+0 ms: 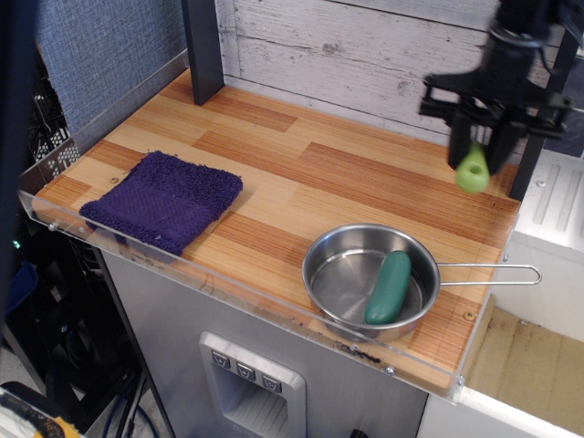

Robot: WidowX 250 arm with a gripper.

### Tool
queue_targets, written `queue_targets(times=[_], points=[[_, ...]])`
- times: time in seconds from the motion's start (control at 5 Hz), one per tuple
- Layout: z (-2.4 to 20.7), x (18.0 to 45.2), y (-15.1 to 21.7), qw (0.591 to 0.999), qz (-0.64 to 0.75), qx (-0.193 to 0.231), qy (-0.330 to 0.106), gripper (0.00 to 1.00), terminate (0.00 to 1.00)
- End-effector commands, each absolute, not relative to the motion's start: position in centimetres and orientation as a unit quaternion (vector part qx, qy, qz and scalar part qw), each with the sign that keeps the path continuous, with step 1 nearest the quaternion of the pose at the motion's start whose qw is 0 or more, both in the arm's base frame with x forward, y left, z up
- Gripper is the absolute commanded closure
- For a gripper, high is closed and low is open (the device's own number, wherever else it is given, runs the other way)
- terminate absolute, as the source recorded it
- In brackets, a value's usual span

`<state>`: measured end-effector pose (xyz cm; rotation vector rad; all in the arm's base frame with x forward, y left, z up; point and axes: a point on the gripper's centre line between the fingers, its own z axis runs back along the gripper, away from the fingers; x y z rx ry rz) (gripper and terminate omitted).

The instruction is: Move the spatula and place it on the top of the silver vessel.

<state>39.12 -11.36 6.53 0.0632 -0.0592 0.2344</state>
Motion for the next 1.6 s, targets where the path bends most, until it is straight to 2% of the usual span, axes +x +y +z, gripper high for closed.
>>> queue_targets(times=[0.0, 0.2, 0.6, 0.8, 1.0, 1.4], points=[[4.7, 40.4, -12.2, 0.995, 0.063, 0.029, -0.071, 1.0, 0.0], [3.4, 40.1, -10.9, 0.995, 0.051, 0.035, -0.076, 1.0, 0.0], [0.8, 39.6, -10.0, 0.997, 0.047, 0.045, -0.049, 1.0, 0.0], [1.9, 39.8, -9.4, 0.998, 0.045, 0.01, -0.053, 0.0, 0.0], [5.5, 40.1, -8.8, 0.995, 0.053, -0.018, -0.083, 0.0, 0.0], [12.8, 39.6, -6.6, 0.991, 0.047, -0.062, -0.108, 0.0, 0.0]])
